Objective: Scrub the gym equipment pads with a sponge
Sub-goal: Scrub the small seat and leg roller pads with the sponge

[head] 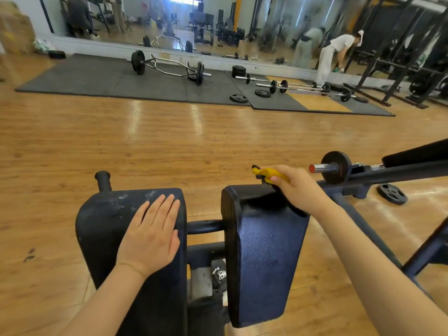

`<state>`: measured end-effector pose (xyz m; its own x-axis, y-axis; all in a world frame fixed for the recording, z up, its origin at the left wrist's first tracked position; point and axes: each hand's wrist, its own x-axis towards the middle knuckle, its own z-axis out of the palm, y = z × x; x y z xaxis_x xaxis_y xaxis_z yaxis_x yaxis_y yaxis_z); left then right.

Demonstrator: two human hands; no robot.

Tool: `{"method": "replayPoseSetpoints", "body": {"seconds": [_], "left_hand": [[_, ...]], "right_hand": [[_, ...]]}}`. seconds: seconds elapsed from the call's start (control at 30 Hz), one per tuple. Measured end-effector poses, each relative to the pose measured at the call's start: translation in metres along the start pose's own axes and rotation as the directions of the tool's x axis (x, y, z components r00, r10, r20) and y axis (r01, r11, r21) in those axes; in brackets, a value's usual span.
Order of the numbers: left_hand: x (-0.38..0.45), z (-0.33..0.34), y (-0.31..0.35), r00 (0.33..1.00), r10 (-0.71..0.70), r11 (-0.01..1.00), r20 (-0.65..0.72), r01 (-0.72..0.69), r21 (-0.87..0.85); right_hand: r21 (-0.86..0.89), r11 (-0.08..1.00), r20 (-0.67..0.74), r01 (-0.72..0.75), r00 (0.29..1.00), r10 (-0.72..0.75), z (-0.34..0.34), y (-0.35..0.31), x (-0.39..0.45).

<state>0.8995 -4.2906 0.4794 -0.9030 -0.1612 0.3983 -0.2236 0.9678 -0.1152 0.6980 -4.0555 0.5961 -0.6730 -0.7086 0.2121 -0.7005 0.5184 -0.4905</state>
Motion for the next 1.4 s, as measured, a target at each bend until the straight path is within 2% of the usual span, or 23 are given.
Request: {"method": "replayPoseSetpoints", "body": {"seconds": [0.07, 0.13, 0.2, 0.3, 0.4, 0.53, 0.57, 0.67, 0.73, 0.8, 0.83, 0.87, 0.93, 1.0, 1.1, 1.2, 1.33, 1.4], "left_hand": [[0.001, -0.002, 0.0, 1.0, -0.014, 1.0, 0.02, 0.014, -0.003], [0.001, -0.003, 0.001, 0.999, -0.019, 1.0, 0.027, 0.019, -0.003], [0.001, -0.003, 0.0, 1.0, -0.02, 1.0, 0.021, 0.02, -0.004], [0.001, 0.0, 0.001, 1.0, -0.02, 1.0, -0.01, 0.02, 0.01], [0.001, 0.002, 0.001, 0.999, -0.004, 1.0, -0.038, 0.005, 0.019], [0.0, 0.002, 0.002, 0.999, 0.0, 1.0, -0.045, 0.001, 0.028], [0.0, 0.002, 0.002, 0.999, -0.002, 1.0, -0.052, 0.004, 0.026], [0.0, 0.001, 0.002, 0.999, -0.002, 0.999, -0.048, 0.003, 0.033], [0.001, 0.001, 0.002, 0.999, -0.006, 0.999, -0.048, 0.008, 0.031], [0.001, 0.0, 0.002, 0.999, -0.013, 0.999, -0.05, 0.015, 0.029], [0.001, -0.001, 0.002, 0.999, -0.016, 0.999, -0.051, 0.018, 0.028], [0.001, 0.0, 0.002, 0.999, -0.017, 0.999, -0.05, 0.018, 0.027], [0.001, 0.0, 0.003, 0.999, -0.01, 1.0, -0.044, 0.011, 0.027], [0.001, 0.001, 0.002, 0.999, -0.006, 0.999, -0.045, 0.008, 0.034], [0.0, 0.0, 0.002, 0.999, -0.007, 1.0, -0.041, 0.008, 0.02], [0.001, -0.002, 0.003, 0.999, -0.009, 1.0, -0.052, 0.01, 0.02], [0.0, -0.001, 0.002, 0.999, -0.005, 1.0, -0.037, 0.006, 0.022], [0.0, -0.001, 0.002, 0.999, -0.004, 1.0, -0.035, 0.005, 0.015]], "right_hand": [[-0.061, 0.993, -0.031, -0.098, 0.995, 0.096, -0.014, 0.013, 0.031], [-0.114, 0.973, 0.067, -0.199, 0.976, 0.208, -0.011, 0.032, 0.054], [-0.198, 0.939, 0.194, -0.28, 0.928, 0.318, 0.006, 0.048, 0.061], [-0.343, 0.894, 0.215, -0.288, 0.902, 0.373, 0.026, 0.055, 0.055], [-0.372, 0.897, 0.146, -0.239, 0.939, 0.31, 0.024, 0.048, 0.038], [-0.288, 0.94, 0.132, -0.181, 0.965, 0.227, 0.012, 0.031, 0.004], [-0.214, 0.962, 0.135, -0.169, 0.97, 0.2, 0.008, 0.026, -0.003], [0.233, 0.962, 0.096, -0.142, 0.988, 0.123, -0.004, 0.02, -0.006], [0.308, 0.945, -0.024, -0.106, 0.993, 0.119, -0.009, 0.031, 0.013], [0.288, 0.948, -0.038, -0.132, 0.988, 0.149, -0.007, 0.041, 0.035], [0.253, 0.953, 0.022, -0.165, 0.986, 0.165, -0.002, 0.046, 0.045], [0.168, 0.963, 0.12, -0.211, 0.974, 0.192, 0.005, 0.05, 0.051], [-0.143, 0.952, 0.278, -0.272, 0.912, 0.302, 0.022, 0.056, 0.056], [-0.262, 0.918, 0.265, -0.299, 0.892, 0.366, 0.029, 0.053, 0.058], [-0.187, 0.931, 0.161, -0.313, 0.926, 0.343, 0.025, 0.041, 0.044], [-0.114, 0.959, 0.07, -0.259, 0.961, 0.268, 0.028, 0.026, 0.007], [0.024, 0.99, 0.126, -0.141, 0.983, 0.137, 0.028, 0.023, -0.017], [0.068, 0.983, 0.143, -0.172, 0.977, 0.161, 0.024, 0.031, -0.008]]}}
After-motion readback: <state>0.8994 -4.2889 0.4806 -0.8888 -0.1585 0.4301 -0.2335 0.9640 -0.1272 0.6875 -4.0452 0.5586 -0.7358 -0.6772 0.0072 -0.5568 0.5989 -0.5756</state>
